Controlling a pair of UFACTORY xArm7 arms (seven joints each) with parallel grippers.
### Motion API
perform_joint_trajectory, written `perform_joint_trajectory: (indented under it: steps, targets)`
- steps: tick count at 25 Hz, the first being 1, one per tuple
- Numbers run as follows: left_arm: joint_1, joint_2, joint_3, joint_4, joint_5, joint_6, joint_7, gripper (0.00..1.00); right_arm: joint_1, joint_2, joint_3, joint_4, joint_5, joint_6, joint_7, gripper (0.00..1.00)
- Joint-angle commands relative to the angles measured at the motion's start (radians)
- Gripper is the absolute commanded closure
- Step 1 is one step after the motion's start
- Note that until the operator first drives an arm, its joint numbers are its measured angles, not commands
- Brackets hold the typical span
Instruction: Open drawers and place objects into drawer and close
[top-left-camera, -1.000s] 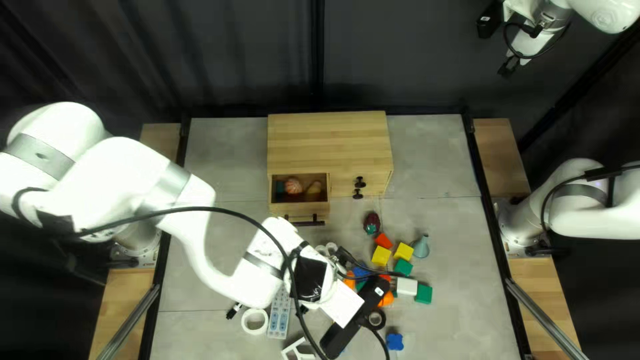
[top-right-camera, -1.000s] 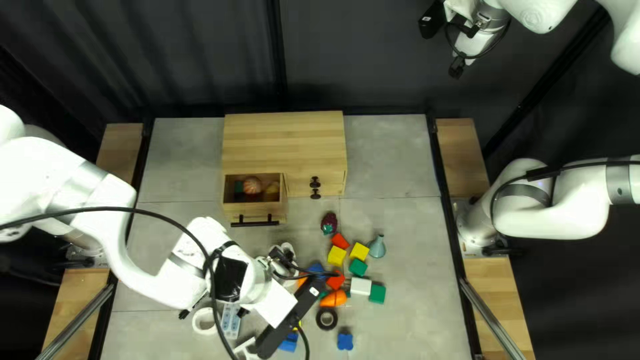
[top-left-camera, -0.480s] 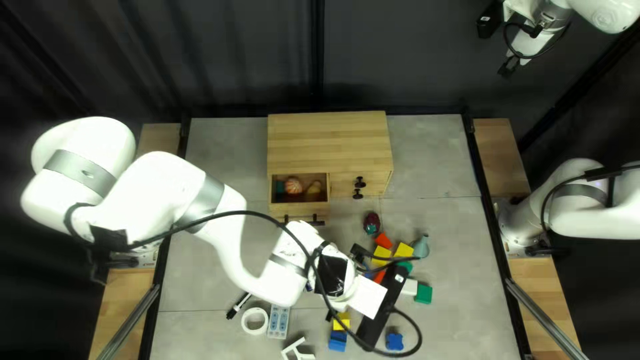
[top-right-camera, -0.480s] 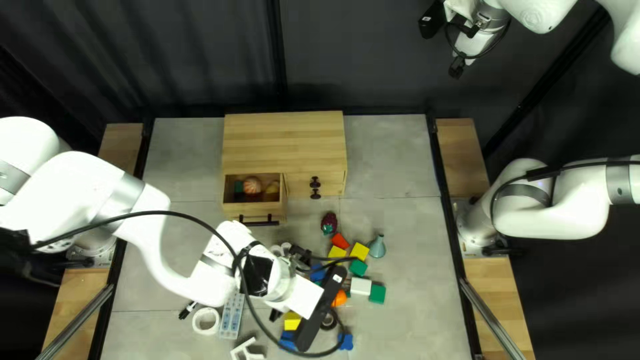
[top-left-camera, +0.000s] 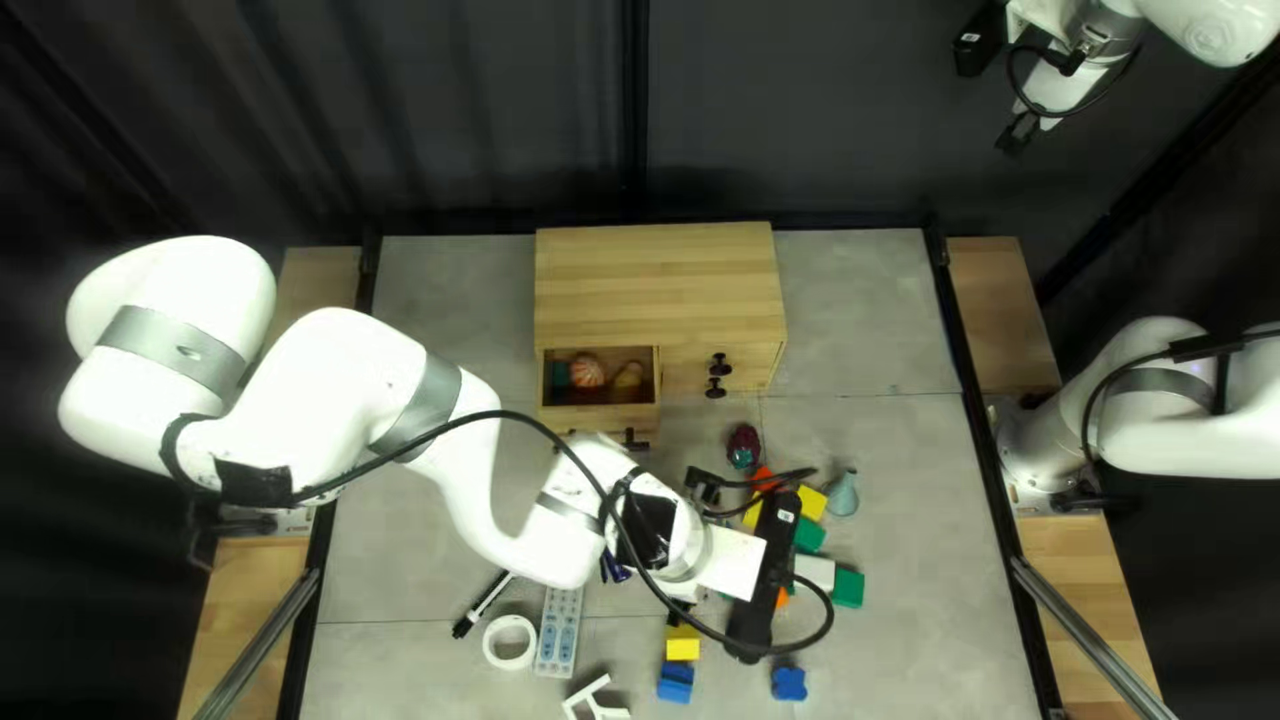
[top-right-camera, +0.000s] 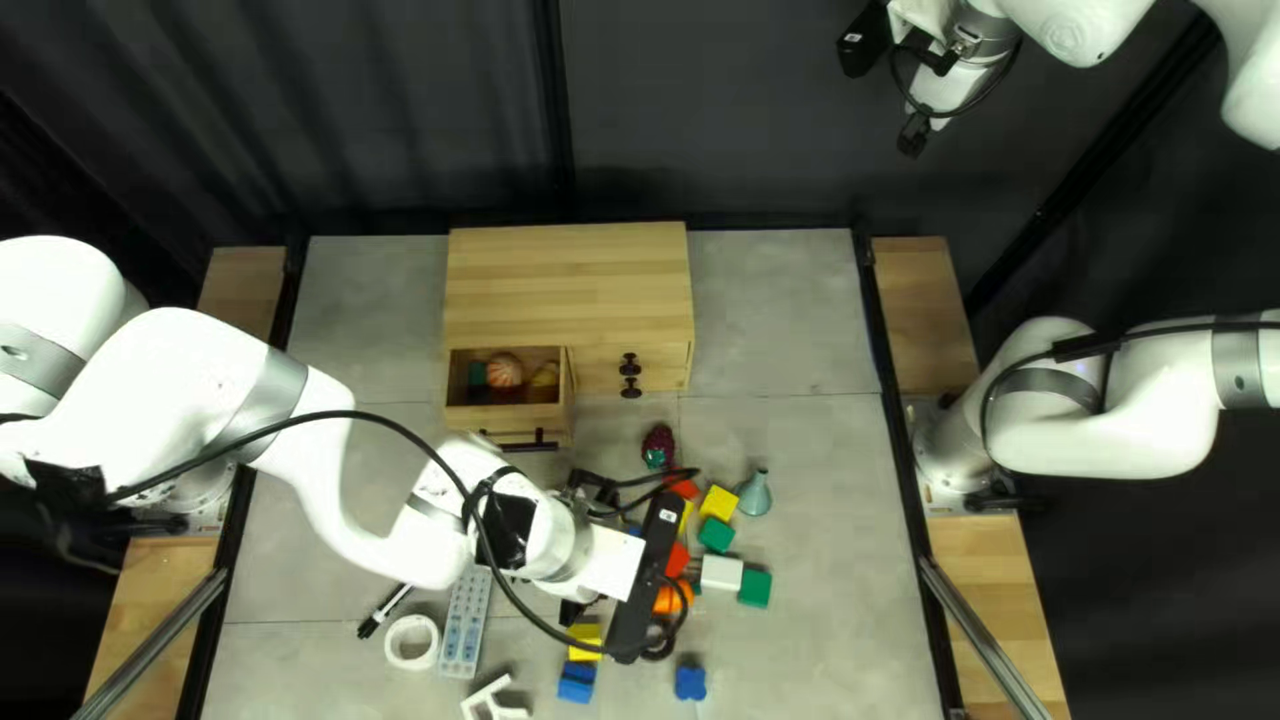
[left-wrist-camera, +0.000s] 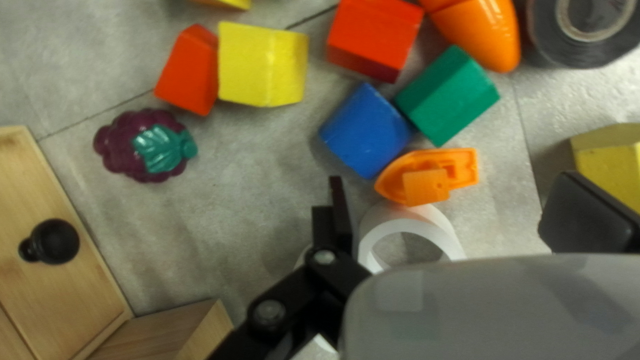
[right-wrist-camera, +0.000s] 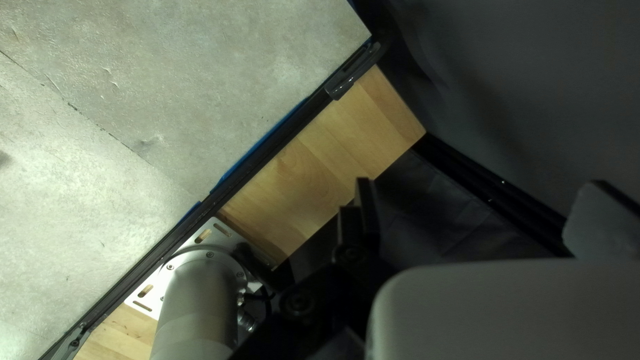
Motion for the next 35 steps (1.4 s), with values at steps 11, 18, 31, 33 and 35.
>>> perform_joint_trajectory:
  steps: [11,18,31,33,35]
  targets:
    - [0.016,0.058,0.006,0.048,-0.078,0.04,-0.093,0.25,0.0,0.0,0.0,0.0,0.0,0.0,0.0,0.0]
    - [0.021,0.06,0.003,0.038,-0.09,0.029,-0.1,0.88,0.0,0.0,0.0,0.0,0.0,0.0,0.0,0.0]
    - [-0.022,-0.07,0.02,0.015,-0.037,0.134,-0.122,1.0,0.0,0.0,0.0,0.0,0.0,0.0,0.0,0.0]
    - [-0.032,-0.12,0.025,0.01,-0.015,0.185,-0.127,1.0,0.0,0.0,0.0,0.0,0.0,0.0,0.0,0.0]
    - [-0.037,-0.163,0.027,-0.005,0.001,0.213,-0.128,1.0,0.0,0.0,0.0,0.0,0.0,0.0,0.0,0.0]
